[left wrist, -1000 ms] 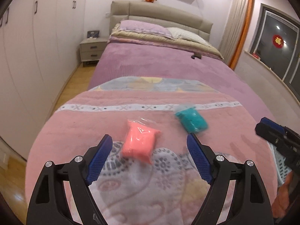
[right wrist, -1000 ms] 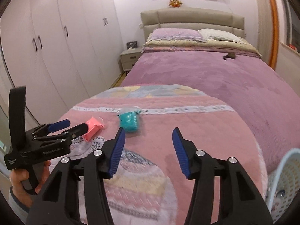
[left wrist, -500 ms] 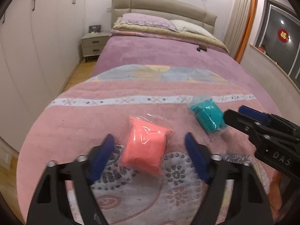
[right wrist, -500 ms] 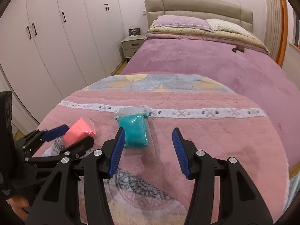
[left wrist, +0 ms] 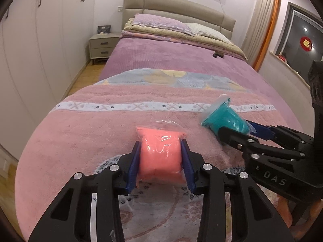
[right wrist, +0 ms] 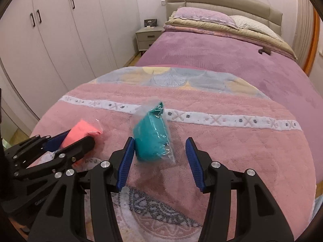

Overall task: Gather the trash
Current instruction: 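Grasp the pink bagged item with the left tool while the right grasps the teal bag, then carry the pink and teal bags over the blue basket and open both tools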

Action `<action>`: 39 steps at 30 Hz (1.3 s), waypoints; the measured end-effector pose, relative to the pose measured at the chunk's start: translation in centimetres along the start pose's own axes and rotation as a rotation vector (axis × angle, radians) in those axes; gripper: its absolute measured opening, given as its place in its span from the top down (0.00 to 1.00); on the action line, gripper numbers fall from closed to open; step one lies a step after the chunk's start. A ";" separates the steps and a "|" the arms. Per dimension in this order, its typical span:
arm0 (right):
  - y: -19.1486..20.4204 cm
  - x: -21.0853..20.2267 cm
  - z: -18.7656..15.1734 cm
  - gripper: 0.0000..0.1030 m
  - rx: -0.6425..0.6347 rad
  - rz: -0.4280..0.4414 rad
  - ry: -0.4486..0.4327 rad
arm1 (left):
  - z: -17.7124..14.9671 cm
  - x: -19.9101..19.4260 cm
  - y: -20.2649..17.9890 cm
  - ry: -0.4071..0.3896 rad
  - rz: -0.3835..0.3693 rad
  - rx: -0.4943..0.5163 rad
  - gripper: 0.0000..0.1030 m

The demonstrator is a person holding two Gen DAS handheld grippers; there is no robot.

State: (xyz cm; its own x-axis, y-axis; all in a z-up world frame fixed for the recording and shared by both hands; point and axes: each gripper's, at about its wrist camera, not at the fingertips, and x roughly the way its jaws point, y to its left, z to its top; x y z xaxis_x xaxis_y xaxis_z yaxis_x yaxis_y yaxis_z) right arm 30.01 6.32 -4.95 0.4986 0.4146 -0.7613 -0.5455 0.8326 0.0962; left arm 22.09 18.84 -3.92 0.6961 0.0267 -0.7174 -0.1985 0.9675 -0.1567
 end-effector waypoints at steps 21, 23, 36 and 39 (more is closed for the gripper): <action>-1.8 -7.3 -5.8 0.75 0.060 -0.067 -0.108 | -2.8 -4.5 -3.5 -0.042 -0.043 0.052 0.64; -3.0 -9.7 -7.1 0.75 0.097 -0.073 -0.124 | -3.5 -6.2 -5.1 -0.057 -0.072 0.069 0.64; -12.1 -22.6 -15.3 0.75 0.315 -0.204 -0.224 | -6.7 -12.7 -19.6 -0.118 -0.325 0.250 0.64; -14.9 -24.6 -16.9 0.75 0.369 -0.259 -0.239 | -7.1 -12.5 -22.6 -0.102 -0.370 0.286 0.64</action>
State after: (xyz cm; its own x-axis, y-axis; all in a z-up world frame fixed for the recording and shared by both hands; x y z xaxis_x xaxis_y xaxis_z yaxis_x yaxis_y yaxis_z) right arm 14.48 -22.51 1.45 0.7493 0.2140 -0.6267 -0.1307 0.9755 0.1769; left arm 12.99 -5.13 3.75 0.7510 -0.3224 -0.5762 0.2634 0.9465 -0.1862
